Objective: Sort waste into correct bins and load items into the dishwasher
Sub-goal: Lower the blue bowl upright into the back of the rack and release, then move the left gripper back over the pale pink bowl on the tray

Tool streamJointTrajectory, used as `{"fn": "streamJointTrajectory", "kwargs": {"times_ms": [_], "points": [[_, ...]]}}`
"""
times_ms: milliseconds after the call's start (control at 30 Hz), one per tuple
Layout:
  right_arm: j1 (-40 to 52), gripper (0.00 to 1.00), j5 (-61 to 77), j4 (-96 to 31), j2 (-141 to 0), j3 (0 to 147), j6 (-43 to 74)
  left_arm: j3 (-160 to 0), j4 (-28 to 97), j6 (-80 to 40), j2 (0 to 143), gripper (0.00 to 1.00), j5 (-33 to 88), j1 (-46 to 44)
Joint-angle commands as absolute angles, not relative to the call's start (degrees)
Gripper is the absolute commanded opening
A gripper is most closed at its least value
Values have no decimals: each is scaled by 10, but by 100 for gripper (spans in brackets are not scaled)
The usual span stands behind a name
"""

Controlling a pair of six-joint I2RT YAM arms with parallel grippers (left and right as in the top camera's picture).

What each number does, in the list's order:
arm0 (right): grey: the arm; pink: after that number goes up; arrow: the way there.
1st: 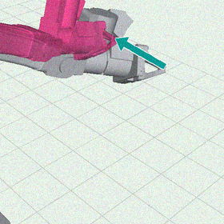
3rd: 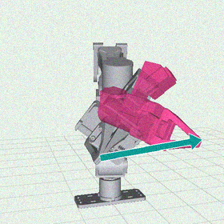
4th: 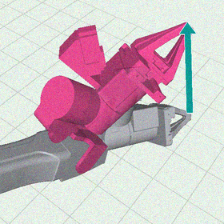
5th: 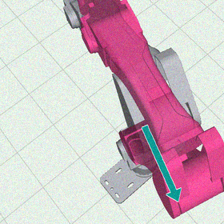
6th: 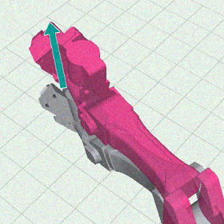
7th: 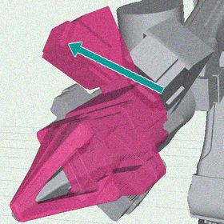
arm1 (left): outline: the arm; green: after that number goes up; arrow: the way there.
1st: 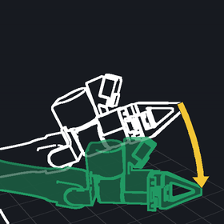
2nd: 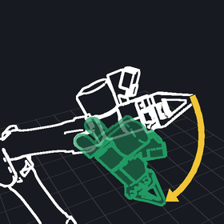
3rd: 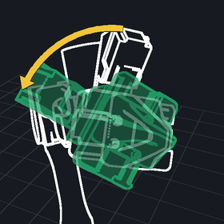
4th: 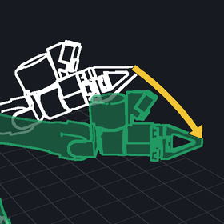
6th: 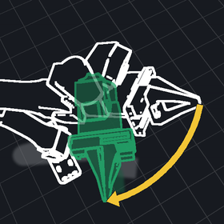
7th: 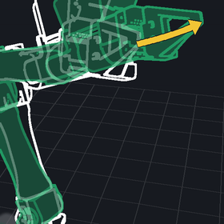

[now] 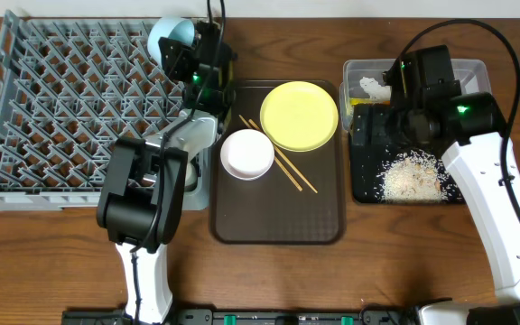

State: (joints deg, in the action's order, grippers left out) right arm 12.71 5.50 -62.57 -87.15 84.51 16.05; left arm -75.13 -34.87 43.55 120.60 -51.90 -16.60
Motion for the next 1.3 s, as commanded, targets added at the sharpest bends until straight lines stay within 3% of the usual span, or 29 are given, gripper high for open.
{"fn": "streamJointTrajectory", "kwargs": {"times_ms": [0,500,667,800,967,1267], "points": [[124,99,49,-626,-873,842,156,-754,-333,432,1212,35,-511,-189],[124,99,49,-626,-873,842,156,-754,-307,382,1208,40,-533,-213],[124,99,49,-626,-873,842,156,-754,-282,305,1157,40,-532,-213],[124,99,49,-626,-873,842,156,-754,-133,190,1065,41,-490,-213],[124,99,49,-626,-873,842,156,-754,126,34,934,52,-318,-209],[124,99,49,-626,-873,842,156,-754,341,-63,822,55,-36,-210]]}}
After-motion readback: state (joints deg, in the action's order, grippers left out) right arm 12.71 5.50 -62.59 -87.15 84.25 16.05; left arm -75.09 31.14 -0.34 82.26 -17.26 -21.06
